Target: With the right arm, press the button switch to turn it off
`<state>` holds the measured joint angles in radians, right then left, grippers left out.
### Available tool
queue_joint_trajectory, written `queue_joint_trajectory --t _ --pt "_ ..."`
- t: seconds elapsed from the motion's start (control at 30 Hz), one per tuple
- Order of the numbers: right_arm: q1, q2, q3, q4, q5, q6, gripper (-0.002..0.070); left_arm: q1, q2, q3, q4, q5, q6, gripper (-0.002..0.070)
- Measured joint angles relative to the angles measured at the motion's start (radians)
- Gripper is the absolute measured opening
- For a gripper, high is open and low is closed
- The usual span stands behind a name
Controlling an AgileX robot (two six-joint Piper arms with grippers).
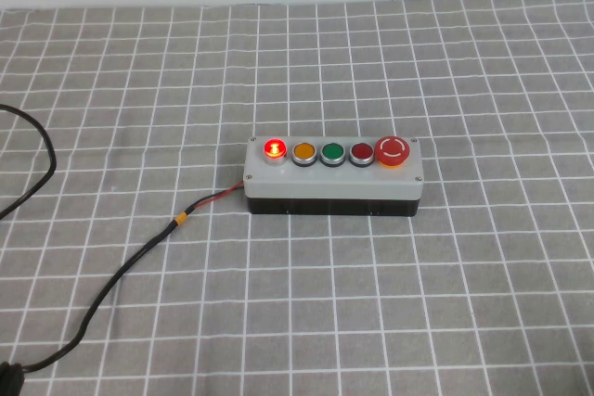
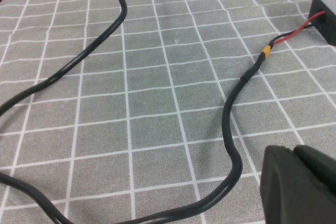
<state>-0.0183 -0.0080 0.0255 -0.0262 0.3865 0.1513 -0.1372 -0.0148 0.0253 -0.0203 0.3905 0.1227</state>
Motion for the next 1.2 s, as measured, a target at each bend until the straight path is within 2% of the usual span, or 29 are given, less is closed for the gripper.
queue_joint_trajectory --t 0.37,0.67,0.83,1.03,1.2 --pt "0.000 0.000 0.000 0.000 -0.059 0.000 -0.0016 0.000 0.000 0.000 0.000 0.000 0.000 -0.0003" --pt "0.000 0.000 0.000 0.026 -0.367 0.000 -0.0016 0.000 0.000 0.000 0.000 0.000 0.000 -0.0003" --pt "0.000 0.000 0.000 0.162 -0.654 0.000 -0.0016 0.000 0.000 0.000 0.000 0.000 0.000 -0.0003" --pt "0.000 -0.003 -0.002 0.202 -1.053 0.002 -0.0016 0.000 0.000 0.000 0.000 0.000 0.000 -0.0003" --pt "0.000 -0.006 -0.130 0.198 -1.015 0.005 -0.0016 0.000 0.000 0.000 0.000 0.000 0.000 -0.0003"
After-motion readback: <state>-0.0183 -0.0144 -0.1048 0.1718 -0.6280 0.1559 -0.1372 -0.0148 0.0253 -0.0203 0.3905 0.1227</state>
